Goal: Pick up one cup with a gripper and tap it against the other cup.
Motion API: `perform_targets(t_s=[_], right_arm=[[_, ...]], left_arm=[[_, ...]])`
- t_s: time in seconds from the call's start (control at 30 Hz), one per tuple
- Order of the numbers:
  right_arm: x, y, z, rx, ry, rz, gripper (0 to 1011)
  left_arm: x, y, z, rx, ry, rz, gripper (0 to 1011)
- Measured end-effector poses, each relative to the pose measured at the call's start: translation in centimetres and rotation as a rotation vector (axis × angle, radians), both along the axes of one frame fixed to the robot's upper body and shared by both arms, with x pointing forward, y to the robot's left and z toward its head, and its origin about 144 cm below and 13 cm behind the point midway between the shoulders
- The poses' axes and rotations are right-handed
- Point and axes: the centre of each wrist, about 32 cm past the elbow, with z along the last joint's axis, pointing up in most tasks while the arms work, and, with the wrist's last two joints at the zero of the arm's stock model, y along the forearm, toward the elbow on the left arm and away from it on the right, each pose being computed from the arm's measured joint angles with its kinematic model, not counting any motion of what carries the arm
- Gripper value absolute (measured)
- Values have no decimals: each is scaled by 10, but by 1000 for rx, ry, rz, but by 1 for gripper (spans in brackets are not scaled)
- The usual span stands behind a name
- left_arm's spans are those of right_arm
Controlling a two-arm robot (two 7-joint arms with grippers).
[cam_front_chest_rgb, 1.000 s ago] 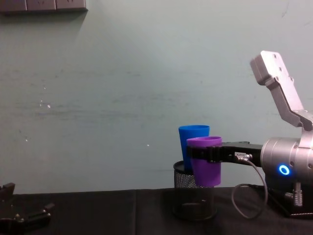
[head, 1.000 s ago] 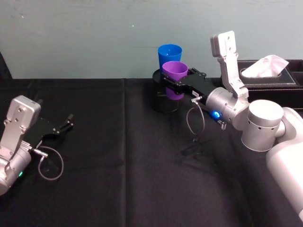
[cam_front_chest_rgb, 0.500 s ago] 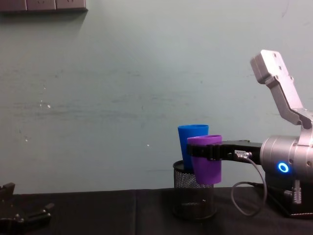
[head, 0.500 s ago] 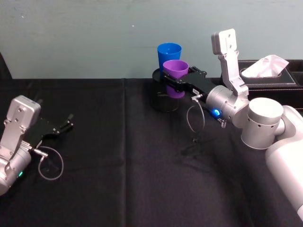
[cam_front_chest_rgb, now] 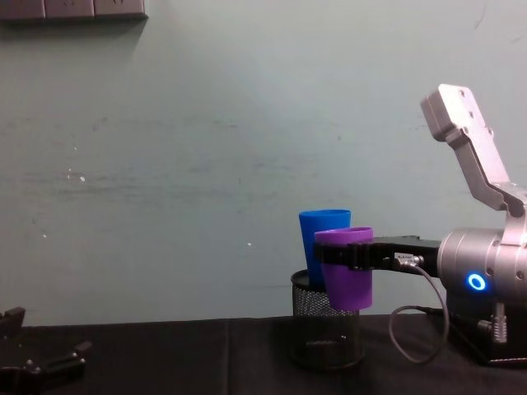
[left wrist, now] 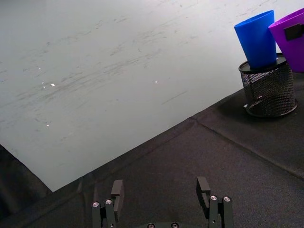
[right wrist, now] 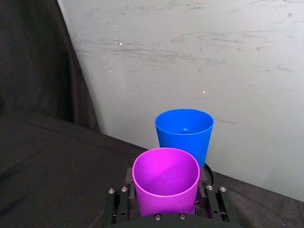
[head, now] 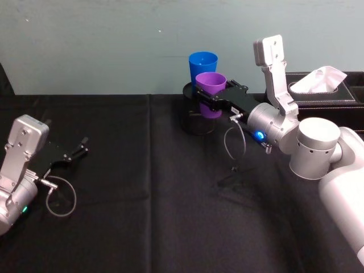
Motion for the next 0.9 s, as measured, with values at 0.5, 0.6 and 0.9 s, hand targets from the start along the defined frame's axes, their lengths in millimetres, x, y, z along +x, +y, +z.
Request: perform_targets(t_s=[0.5,0.6,0.9], right_arm=[[0,0,0,1,0,1,730],[0,0,0,1,0,1,730],[0,0,0,1,0,0,730]], left_arm=[[0,0,0,0,0,0,1000],[0,0,0,0,0,0,1000],[0,0,0,0,0,0,1000]])
